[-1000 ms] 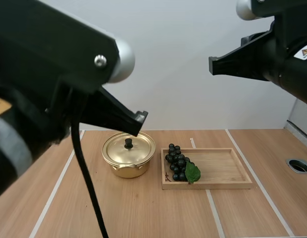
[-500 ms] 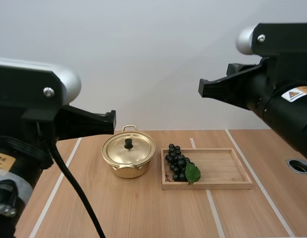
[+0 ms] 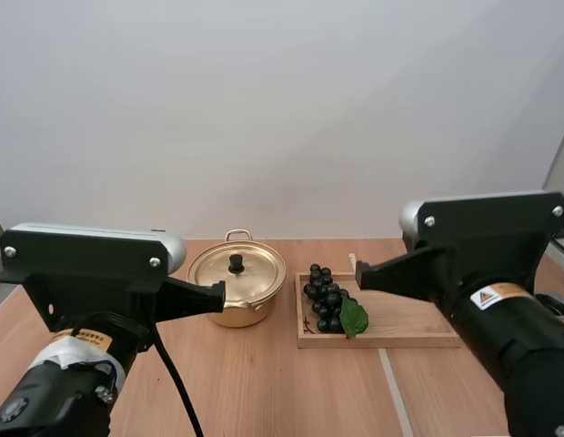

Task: Open the pot, put the pineapple inside, and close it

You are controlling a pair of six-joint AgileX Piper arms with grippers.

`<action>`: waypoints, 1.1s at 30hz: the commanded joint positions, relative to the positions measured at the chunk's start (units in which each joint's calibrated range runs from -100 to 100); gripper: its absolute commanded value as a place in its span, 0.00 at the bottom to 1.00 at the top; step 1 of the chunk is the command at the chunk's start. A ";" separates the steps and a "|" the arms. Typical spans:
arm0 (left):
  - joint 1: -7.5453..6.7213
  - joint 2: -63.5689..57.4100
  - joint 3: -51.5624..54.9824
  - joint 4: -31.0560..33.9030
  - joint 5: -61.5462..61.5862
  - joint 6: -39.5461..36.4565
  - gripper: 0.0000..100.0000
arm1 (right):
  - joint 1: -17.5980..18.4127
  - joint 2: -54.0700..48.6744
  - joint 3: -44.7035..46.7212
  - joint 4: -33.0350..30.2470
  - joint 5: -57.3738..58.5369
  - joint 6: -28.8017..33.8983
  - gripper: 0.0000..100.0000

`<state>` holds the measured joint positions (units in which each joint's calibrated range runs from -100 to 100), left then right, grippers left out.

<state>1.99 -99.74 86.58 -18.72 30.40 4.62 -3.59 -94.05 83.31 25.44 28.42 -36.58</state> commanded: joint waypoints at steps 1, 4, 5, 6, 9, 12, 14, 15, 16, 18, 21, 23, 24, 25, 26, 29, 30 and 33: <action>-0.58 -0.26 3.54 2.95 -1.78 1.81 0.00 | -0.34 -2.85 7.71 -0.83 -13.70 -0.65 0.00; -1.14 -0.26 6.59 5.44 -0.64 1.82 0.00 | -0.34 -5.70 14.26 -1.32 -19.13 -5.93 0.00; -1.14 -0.26 7.16 5.44 0.63 1.82 0.00 | -0.34 -5.95 15.53 -1.64 -19.13 -8.18 0.00; -1.14 -0.26 7.82 5.44 2.72 1.82 0.00 | -0.34 -5.95 16.69 -1.89 -19.13 -10.43 0.00; -1.06 -0.26 9.14 5.44 5.16 1.46 0.00 | 0.73 -5.95 16.69 -2.72 -18.51 -12.83 0.00; 0.04 -0.26 10.34 5.44 4.94 1.46 0.00 | 3.23 -5.95 16.69 -4.14 -12.97 -12.95 0.00; 0.97 -0.26 10.84 5.44 4.70 1.46 0.00 | 3.99 -5.95 16.69 -7.32 -7.76 -13.03 0.00; 1.34 -0.26 10.99 5.44 4.57 1.46 0.00 | 4.28 -5.95 16.69 -7.72 -6.57 -13.03 0.00; 1.52 -0.26 10.99 5.44 4.57 1.46 0.00 | 4.62 -5.95 16.69 -7.72 -6.55 -13.03 0.00; 1.52 -0.26 10.99 5.44 4.57 1.46 0.00 | 4.71 -5.95 16.69 -7.85 -5.72 -13.03 0.00; 1.08 -0.26 10.99 5.81 4.57 1.46 0.00 | 4.31 -5.95 16.69 -6.64 -1.16 -12.42 0.00; 0.60 -0.26 10.99 6.09 4.76 1.46 0.00 | 3.53 -5.95 16.69 -2.38 -0.32 -9.97 0.00; 0.60 -0.26 10.99 6.59 4.76 1.46 0.00 | 3.01 -5.95 16.69 -0.89 -1.08 -8.69 0.00; 0.60 -0.26 10.99 7.44 5.11 1.46 0.00 | 2.47 -5.95 16.69 0.03 -2.76 -7.42 0.00; 0.60 -0.26 10.99 8.40 5.51 1.46 0.00 | 2.14 -5.95 16.69 -0.08 -4.70 -6.04 0.00; 0.60 -0.26 10.99 9.15 5.70 1.46 0.00 | 1.81 -5.95 16.69 -1.15 -7.41 -2.70 0.00; 0.60 -0.26 10.99 9.28 5.76 1.46 0.00 | 1.81 -5.95 16.69 -2.11 -4.66 -2.09 0.00; 0.77 -0.26 10.99 10.09 6.24 1.46 0.00 | 1.89 -5.95 16.69 -4.13 6.30 -0.63 0.00</action>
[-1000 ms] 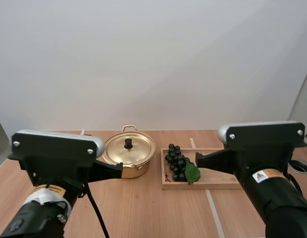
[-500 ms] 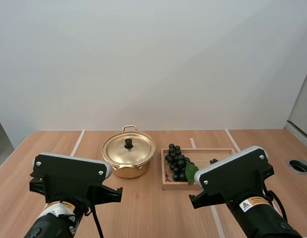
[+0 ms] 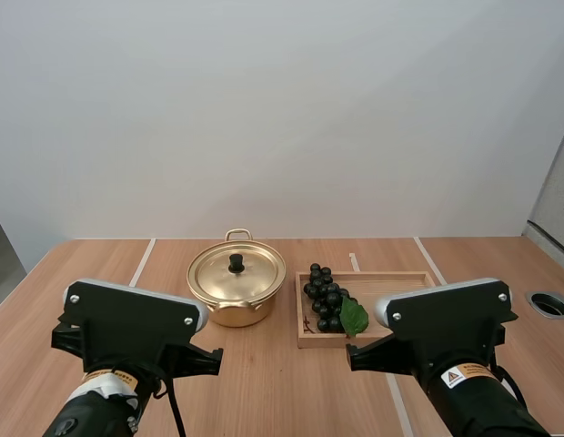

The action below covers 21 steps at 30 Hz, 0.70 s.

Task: Open the pot, put the pineapple inside, and close it

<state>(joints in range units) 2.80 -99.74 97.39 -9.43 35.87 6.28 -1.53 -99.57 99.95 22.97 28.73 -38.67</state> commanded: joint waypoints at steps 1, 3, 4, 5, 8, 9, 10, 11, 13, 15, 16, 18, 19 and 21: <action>0.03 -0.26 0.18 0.91 0.85 -0.19 0.00 | -0.01 -0.43 0.05 -2.87 4.89 2.80 0.00; 0.19 -0.26 0.18 0.91 0.85 -0.19 0.00 | 0.28 -0.43 0.05 -4.83 4.86 4.94 0.08; 0.50 -0.26 0.18 0.91 0.85 -0.19 0.00 | 0.28 -0.43 0.05 -4.96 4.86 4.90 0.14; 0.60 -0.26 0.18 0.91 0.85 -0.19 0.00 | 0.28 -0.43 0.05 -5.28 5.05 4.90 0.19; 1.01 -0.26 0.18 0.69 1.02 -0.02 0.00 | 0.28 -0.43 0.05 -5.68 5.48 4.90 0.33; 1.01 -0.26 0.18 0.69 1.02 -0.02 0.00 | 0.28 -0.43 0.05 -5.68 5.64 4.90 0.31; 1.01 -0.26 0.18 0.69 0.99 0.10 0.00 | 0.28 -0.43 0.05 -5.68 5.61 4.90 0.30; 1.01 -0.26 0.18 0.69 1.16 0.19 0.00 | 0.28 -0.43 0.05 -5.68 5.61 4.90 0.27; 1.01 -0.26 0.18 0.69 1.06 0.18 0.00 | 0.28 -0.43 0.05 -5.30 5.61 4.90 0.19; 1.01 -0.26 0.18 0.69 1.06 0.18 0.00 | 0.28 -0.43 0.05 -5.18 5.61 5.15 0.12; 1.01 -0.26 0.18 0.69 1.23 0.18 0.00 | 0.28 -0.43 0.05 -5.18 5.37 5.15 0.09; 1.01 -0.26 0.18 0.58 1.21 0.39 0.00 | 0.42 -0.43 0.05 -4.90 5.37 5.15 0.00; 1.01 -0.26 0.18 -0.17 1.21 0.91 0.00 | 0.52 -0.43 0.05 -4.90 5.37 5.15 0.00; 1.01 -0.26 0.18 -1.23 0.96 1.33 0.00 | 0.61 -0.43 0.05 -4.59 5.57 5.15 0.00</action>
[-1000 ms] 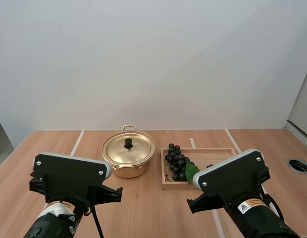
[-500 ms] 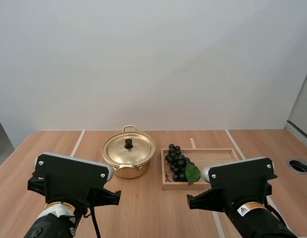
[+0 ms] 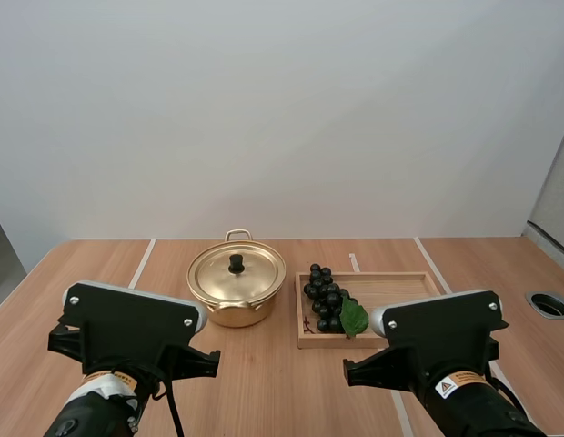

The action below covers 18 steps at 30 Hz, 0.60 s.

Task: Open the pot, put the pineapple inside, and close it

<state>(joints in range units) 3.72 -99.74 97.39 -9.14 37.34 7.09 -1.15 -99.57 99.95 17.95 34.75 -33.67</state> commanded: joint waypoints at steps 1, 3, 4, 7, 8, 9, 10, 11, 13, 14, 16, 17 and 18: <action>0.09 -0.26 0.18 -2.26 -0.76 0.52 0.00 | 0.31 -0.43 0.05 1.22 -0.45 0.15 0.00; 0.09 -0.26 0.18 -3.32 -1.40 0.52 0.00 | 0.31 -0.43 0.05 3.71 -0.12 0.15 0.00; 0.09 -0.26 0.18 -3.43 -1.58 0.52 0.00 | 0.31 -0.43 0.05 4.30 -0.12 0.15 0.00; 0.09 -0.26 0.18 -1.85 -1.40 0.52 0.00 | 0.31 -0.43 0.05 4.90 -0.12 0.15 0.00; 0.09 -0.26 0.18 -1.71 -1.40 0.52 0.00 | 0.31 -0.43 0.05 4.91 -0.12 0.15 0.00; 0.09 -0.26 0.18 -1.71 -1.40 0.52 0.00 | 0.31 -0.43 0.05 4.91 -0.28 0.15 0.00; 0.09 -0.26 0.18 -1.71 -1.40 0.52 0.00 | 0.31 -0.43 0.05 4.91 -0.28 0.15 0.00; 0.09 -0.26 0.18 -1.71 -1.40 0.52 0.00 | 0.31 -0.43 0.05 4.91 -0.28 0.15 0.00; 0.09 -0.26 0.18 -1.71 -1.40 0.52 0.00 | 0.31 -0.43 0.05 4.91 -0.28 0.15 0.00; 0.09 -0.26 0.18 -1.71 -1.40 0.52 0.00 | 0.31 -0.43 0.05 4.91 -0.28 0.15 0.00; 0.09 -0.26 0.18 -1.71 -1.40 0.52 0.00 | 0.31 -0.43 0.05 4.91 -0.28 0.15 0.00; 0.09 -0.26 0.18 -1.71 -1.40 0.52 0.00 | 0.31 -0.43 0.05 4.91 -0.28 0.15 0.00; 0.09 -0.26 0.18 -1.71 -1.40 0.52 0.00 | 0.31 -0.43 0.05 4.91 -0.28 0.15 0.00</action>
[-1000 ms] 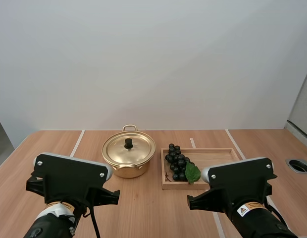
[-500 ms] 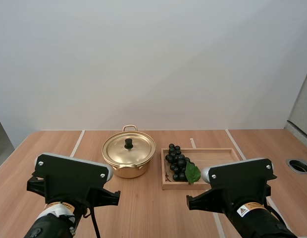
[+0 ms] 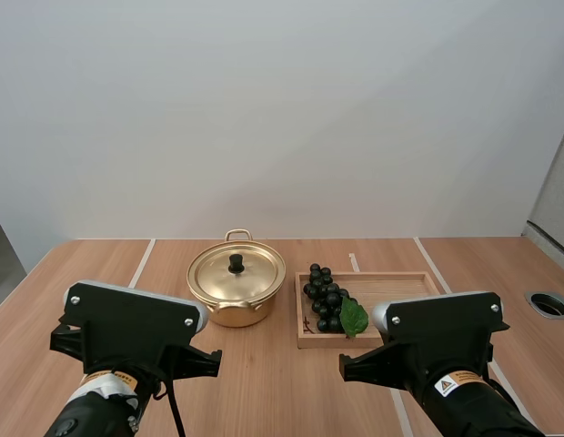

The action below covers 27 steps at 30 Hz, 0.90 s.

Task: Open the pot, put the pineapple inside, and close it

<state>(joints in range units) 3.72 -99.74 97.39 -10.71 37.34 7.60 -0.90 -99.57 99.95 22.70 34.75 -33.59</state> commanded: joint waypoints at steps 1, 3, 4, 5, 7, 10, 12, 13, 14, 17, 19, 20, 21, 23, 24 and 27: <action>0.09 -0.26 0.18 -0.15 -1.40 0.01 0.00 | 0.07 -0.43 0.05 0.27 -0.28 0.07 0.00; 0.09 -0.26 0.18 -0.15 -1.40 0.01 0.00 | 0.07 -0.43 0.05 0.15 -0.28 0.07 0.00; 0.09 -0.26 0.18 -0.15 -1.40 0.01 0.00 | 0.07 -0.43 0.05 0.15 -0.28 0.07 0.00; 0.09 -0.26 0.18 -0.15 -1.40 0.01 0.00 | 0.07 -0.43 0.05 0.03 -0.28 0.07 0.00; 0.09 -0.26 0.18 -0.15 -1.40 0.01 0.00 | 0.07 -0.43 0.05 -0.57 -0.28 0.82 0.00; 0.09 -0.26 0.18 -0.15 -1.40 0.01 0.00 | 0.07 -0.43 0.05 -3.46 -0.93 2.88 0.00; 0.09 -0.26 0.18 -0.15 -1.40 0.01 0.00 | 0.07 -0.43 0.05 -7.50 -2.74 3.33 0.00; 0.09 -0.26 0.18 -0.15 -1.40 0.01 0.00 | 0.07 -0.43 0.05 -9.27 -4.39 3.33 0.00; 0.09 -0.26 0.18 -0.15 -1.40 0.01 0.00 | 0.07 -0.43 0.05 -9.01 -5.04 3.45 0.00; 0.09 -0.26 0.18 -0.15 -1.40 0.01 0.00 | 0.07 -0.43 0.05 -8.07 -3.53 4.03 0.00; 0.09 -0.26 0.18 -0.15 -1.40 0.01 0.00 | 0.07 -0.43 0.05 -8.47 -2.96 7.41 0.00; 0.09 -0.26 0.18 -0.15 -1.40 0.01 0.00 | 0.07 -0.43 0.05 -8.47 -2.96 9.04 0.00; 0.09 -0.26 0.18 -0.15 -1.40 0.01 0.00 | 0.07 -0.43 0.05 -8.69 -2.96 9.49 0.00; 0.09 -0.26 0.18 -0.15 -1.40 0.01 0.00 | 0.07 -0.43 0.05 -11.25 -2.96 9.58 0.00; 0.09 -0.26 0.18 -0.15 -1.40 0.01 0.00 | 0.07 -0.43 0.05 -12.48 -2.96 9.58 0.00; 0.09 -0.26 0.18 -0.15 -1.40 0.01 0.00 | 0.07 -0.43 0.05 -13.02 -2.96 9.58 0.00</action>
<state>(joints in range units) 3.72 -99.74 97.39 -10.71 37.34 7.60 -0.90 -99.57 100.00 10.90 31.74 -24.36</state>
